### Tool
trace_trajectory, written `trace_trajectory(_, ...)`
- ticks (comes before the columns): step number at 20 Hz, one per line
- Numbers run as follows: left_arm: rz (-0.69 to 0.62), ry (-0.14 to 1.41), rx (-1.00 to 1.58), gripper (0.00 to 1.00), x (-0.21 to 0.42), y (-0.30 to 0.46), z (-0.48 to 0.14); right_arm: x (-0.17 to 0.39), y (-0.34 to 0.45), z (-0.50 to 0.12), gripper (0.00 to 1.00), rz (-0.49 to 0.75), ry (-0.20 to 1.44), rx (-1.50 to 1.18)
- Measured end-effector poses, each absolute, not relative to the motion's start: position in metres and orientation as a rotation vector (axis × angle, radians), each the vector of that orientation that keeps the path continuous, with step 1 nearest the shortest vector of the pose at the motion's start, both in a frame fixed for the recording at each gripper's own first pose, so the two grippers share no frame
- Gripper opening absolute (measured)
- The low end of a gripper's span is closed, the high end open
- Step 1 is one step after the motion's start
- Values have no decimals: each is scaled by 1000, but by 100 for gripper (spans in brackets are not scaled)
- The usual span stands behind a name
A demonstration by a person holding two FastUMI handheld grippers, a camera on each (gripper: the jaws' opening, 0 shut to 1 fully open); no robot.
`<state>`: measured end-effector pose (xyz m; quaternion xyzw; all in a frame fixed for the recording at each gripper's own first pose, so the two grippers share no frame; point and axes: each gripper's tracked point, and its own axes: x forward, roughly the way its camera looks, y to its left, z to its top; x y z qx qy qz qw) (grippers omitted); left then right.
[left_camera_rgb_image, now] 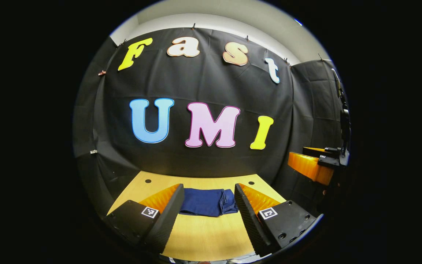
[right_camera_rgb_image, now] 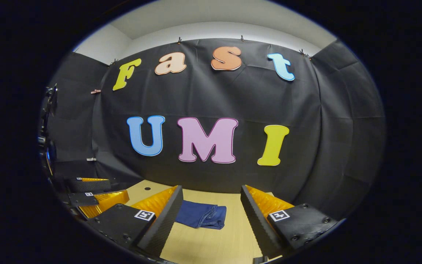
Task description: Grasp the waist and the cuffs of the jeans and fold them to make the two legs overlap; first hold the waist and fold one-third of the jeans toward the cuffs, then hold the cuffs and fold the remaining one-third in the same direction to finish folding.
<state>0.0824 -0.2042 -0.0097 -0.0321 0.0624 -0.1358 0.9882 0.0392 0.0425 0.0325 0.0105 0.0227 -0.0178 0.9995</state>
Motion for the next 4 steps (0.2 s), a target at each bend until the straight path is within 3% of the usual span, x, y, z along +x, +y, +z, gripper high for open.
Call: trace_trajectory(4, -262, 107, -56, 81, 97, -221, -1, 44, 21, 45, 97, -56, 14, -8)
